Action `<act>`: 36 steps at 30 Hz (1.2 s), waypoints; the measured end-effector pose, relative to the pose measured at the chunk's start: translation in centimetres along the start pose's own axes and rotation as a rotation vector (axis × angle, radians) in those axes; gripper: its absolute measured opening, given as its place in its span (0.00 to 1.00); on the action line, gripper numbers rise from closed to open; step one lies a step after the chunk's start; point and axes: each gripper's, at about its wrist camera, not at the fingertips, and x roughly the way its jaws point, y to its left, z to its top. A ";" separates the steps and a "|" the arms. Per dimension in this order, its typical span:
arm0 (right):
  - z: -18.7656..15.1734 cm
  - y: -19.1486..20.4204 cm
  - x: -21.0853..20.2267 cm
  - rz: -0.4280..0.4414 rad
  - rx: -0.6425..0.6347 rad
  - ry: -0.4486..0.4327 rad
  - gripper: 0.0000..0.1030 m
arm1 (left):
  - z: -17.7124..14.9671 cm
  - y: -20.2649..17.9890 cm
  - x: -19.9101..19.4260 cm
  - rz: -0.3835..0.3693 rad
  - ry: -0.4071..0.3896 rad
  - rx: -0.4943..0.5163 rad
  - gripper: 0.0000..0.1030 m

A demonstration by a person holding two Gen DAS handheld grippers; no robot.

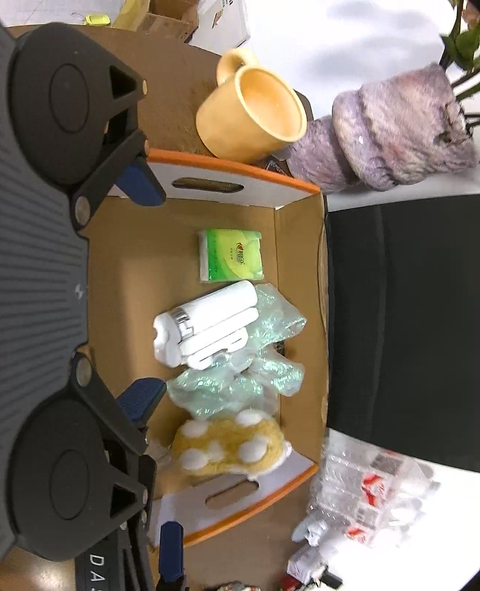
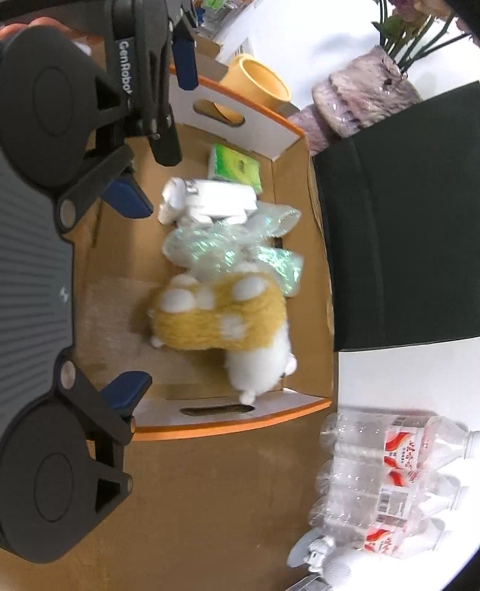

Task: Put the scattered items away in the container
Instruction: 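Lift both open tools out of the box back over the table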

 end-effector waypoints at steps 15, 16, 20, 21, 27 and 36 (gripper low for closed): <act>-5.4 3.8 -6.9 -0.032 -0.095 0.003 0.92 | -5.8 1.8 -7.2 -0.017 -0.021 -0.058 1.00; -5.9 3.9 -7.1 -0.030 -0.096 0.008 0.92 | -6.4 1.8 -7.7 -0.018 -0.026 -0.056 1.00; -8.0 4.1 -7.6 -0.031 -0.086 0.030 0.92 | -8.8 1.6 -8.6 -0.013 -0.022 -0.050 1.00; -8.6 4.1 -7.8 -0.031 -0.083 0.033 0.92 | -9.5 1.6 -8.9 -0.012 -0.023 -0.049 1.00; -13.3 4.5 -9.5 0.003 -0.063 -0.019 0.92 | -14.1 1.2 -11.4 0.018 -0.090 -0.051 1.00; -28.0 5.1 -13.7 0.049 -0.117 -0.248 1.00 | -30.2 0.7 -16.3 -0.035 -0.374 -0.058 1.00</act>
